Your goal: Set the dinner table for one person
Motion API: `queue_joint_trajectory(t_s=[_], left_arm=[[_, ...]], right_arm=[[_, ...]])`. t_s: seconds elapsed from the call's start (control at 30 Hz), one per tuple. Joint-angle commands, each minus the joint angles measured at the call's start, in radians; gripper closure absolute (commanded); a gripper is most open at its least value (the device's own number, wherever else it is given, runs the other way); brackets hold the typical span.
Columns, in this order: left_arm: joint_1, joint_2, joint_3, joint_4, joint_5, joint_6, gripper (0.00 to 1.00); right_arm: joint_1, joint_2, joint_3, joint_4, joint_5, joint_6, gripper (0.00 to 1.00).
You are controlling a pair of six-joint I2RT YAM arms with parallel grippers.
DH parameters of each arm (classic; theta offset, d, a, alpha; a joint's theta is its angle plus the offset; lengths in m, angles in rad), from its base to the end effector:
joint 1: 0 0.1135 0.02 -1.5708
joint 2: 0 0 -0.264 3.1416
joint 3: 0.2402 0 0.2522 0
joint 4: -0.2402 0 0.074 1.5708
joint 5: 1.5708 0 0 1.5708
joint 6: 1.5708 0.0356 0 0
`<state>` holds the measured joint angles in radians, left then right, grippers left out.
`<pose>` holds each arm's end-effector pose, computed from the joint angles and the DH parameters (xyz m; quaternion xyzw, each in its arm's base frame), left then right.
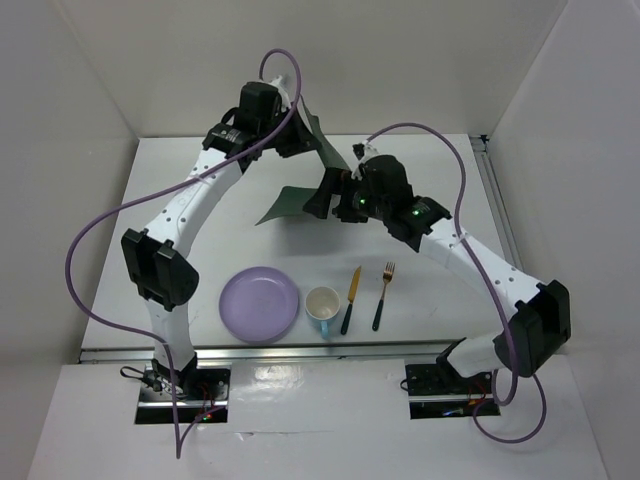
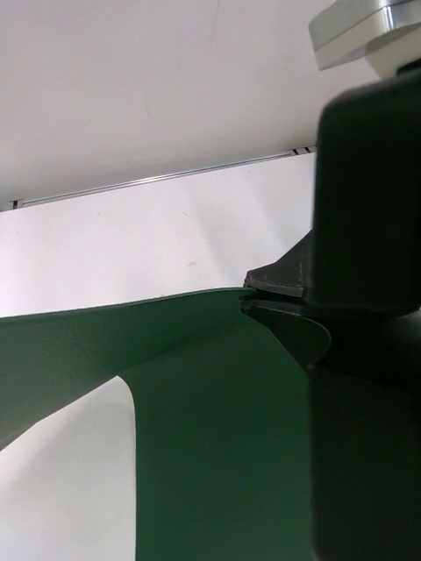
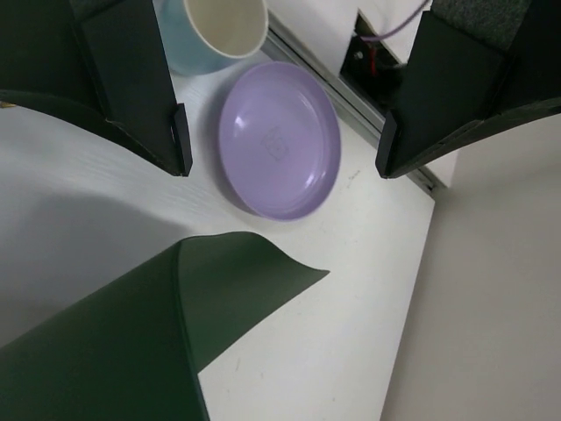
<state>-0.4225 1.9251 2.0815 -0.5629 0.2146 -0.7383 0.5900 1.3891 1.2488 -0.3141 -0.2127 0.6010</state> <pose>0.4020 -0.1890 0.4155 -0.0724 0.8294 -0.3746 0.4081 0.2625 0.1848 0.3506 -0.0516 0.8437 0.3700 0.3855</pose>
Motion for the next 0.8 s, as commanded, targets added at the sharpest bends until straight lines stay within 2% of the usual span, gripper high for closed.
queue_joint_trajectory(t_s=[0.0,0.07,0.23,0.43,0.47,0.53,0.57,0.67,0.7,0.77], left_arm=[[-0.004,-0.014,0.032,0.054,0.008,-0.003,1.0],[-0.004,-0.035,0.017,0.054,0.008,-0.003,1.0],[-0.004,-0.055,0.005,0.064,-0.001,-0.012,1.0],[-0.004,-0.084,0.005,0.064,-0.012,-0.003,1.0],[-0.004,-0.084,0.005,0.064,-0.021,-0.003,1.0],[-0.004,-0.084,0.005,0.055,-0.021,-0.003,1.0],[0.005,-0.084,0.015,0.055,-0.021,-0.003,1.0],[0.014,-0.094,0.015,0.064,0.005,-0.013,1.0],[0.014,-0.094,0.015,0.064,0.005,-0.013,1.0],[0.014,-0.103,0.015,0.064,0.014,-0.013,1.0]], right_arm=[[0.048,0.025,0.029,0.066,0.154,0.114,0.0],[0.074,0.048,0.029,0.056,0.214,0.147,0.0],[0.152,0.105,0.035,-0.011,0.481,0.258,0.13],[0.152,0.105,0.009,-0.028,0.581,0.306,0.28],[0.152,0.105,-0.003,-0.037,0.607,0.306,0.36],[0.152,0.096,-0.018,-0.048,0.616,0.293,0.45],[0.152,0.096,-0.028,-0.059,0.63,0.293,0.53],[0.108,0.087,-0.058,-0.077,0.63,0.293,0.67],[0.096,0.087,-0.068,-0.077,0.63,0.284,0.77],[0.071,0.074,-0.09,-0.063,0.621,0.258,0.84]])
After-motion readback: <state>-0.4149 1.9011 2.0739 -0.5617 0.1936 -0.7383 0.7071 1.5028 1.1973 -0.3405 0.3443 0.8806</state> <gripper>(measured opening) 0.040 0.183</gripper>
